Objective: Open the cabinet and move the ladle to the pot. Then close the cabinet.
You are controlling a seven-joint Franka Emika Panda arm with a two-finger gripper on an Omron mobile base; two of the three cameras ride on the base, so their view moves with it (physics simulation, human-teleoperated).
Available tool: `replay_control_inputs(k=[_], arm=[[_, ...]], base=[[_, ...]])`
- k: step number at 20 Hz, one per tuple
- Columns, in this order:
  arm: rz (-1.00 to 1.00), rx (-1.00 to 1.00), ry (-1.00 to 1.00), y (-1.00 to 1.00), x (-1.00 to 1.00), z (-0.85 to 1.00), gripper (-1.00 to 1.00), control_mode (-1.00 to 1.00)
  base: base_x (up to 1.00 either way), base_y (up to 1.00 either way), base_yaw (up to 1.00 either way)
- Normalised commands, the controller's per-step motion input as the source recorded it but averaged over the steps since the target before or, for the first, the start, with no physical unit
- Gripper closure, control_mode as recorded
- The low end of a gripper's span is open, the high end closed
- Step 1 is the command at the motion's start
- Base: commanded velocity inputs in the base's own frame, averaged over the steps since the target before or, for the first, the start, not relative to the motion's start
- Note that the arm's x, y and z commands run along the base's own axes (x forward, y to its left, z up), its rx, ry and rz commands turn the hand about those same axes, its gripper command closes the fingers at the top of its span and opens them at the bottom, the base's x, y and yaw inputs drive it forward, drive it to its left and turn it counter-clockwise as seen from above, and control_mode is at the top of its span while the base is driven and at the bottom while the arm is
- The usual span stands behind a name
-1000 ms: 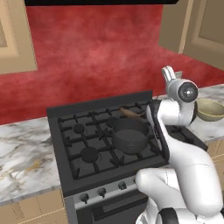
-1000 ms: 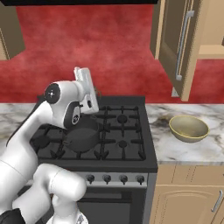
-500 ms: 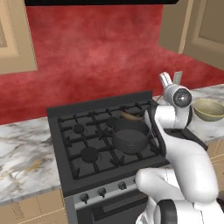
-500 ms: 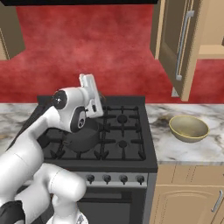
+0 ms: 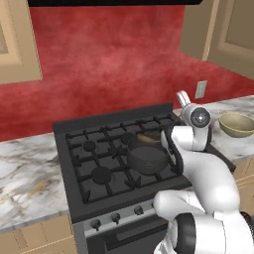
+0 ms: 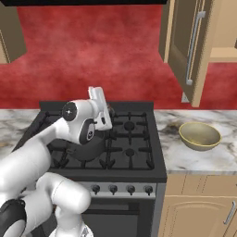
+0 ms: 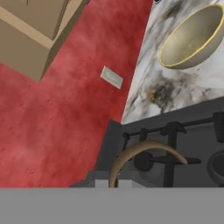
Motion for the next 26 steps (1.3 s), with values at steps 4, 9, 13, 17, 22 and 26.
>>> replay_control_inputs(k=[4, 9, 13, 17, 22, 26], arm=[[0.0, -0.04, 0.02, 0.0, 0.18, -0.47, 1.0, -1.0], [0.0, -0.04, 0.0, 0.0, 0.35, -0.33, 1.0, -1.0], [0.0, -0.04, 0.0, 0.0, 0.5, -0.26, 1.0, -1.0], [0.0, -0.04, 0.0, 0.0, 0.42, -0.25, 1.0, -1.0], [0.0, -0.02, 0.02, 0.0, 0.28, -0.27, 1.0, -1.0], [-0.01, -0.01, 0.01, 0.01, 0.29, -0.22, 1.0, -1.0]], base=[[0.0, 0.0, 0.0], [0.0, 0.0, 0.0], [0.0, 0.0, 0.0], [0.0, 0.0, 0.0], [0.0, 0.0, 0.0], [0.0, 0.0, 0.0]])
